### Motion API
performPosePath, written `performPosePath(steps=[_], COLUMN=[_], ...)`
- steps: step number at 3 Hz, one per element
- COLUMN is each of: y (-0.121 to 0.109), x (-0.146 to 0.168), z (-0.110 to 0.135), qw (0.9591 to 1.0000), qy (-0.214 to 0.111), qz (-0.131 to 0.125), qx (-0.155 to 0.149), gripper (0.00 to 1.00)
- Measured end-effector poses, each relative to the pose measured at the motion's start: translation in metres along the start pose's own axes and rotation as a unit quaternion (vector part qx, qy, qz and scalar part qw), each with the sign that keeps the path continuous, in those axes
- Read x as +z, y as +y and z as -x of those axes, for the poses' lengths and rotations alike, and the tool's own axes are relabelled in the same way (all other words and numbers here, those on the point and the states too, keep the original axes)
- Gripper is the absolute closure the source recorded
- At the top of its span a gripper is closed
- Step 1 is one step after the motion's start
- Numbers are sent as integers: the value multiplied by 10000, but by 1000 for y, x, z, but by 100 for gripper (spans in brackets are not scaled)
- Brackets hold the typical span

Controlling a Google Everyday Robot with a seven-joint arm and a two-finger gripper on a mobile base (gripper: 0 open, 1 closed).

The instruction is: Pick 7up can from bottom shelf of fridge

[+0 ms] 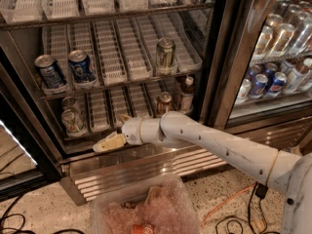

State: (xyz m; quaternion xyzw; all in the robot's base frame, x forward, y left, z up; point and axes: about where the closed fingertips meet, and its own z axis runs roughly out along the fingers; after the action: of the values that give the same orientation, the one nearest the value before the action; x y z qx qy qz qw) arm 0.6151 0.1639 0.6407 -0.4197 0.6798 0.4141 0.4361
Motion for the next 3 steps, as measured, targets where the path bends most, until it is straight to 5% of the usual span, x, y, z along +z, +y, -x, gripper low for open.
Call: performPosePath(steps=[1,3], y=[-10,-31], x=[16,63], z=[16,24], qw=[9966,9865], qy=[-585,-1182], qz=[-260,-195], qx=[-528,-1113], gripper=[0,0])
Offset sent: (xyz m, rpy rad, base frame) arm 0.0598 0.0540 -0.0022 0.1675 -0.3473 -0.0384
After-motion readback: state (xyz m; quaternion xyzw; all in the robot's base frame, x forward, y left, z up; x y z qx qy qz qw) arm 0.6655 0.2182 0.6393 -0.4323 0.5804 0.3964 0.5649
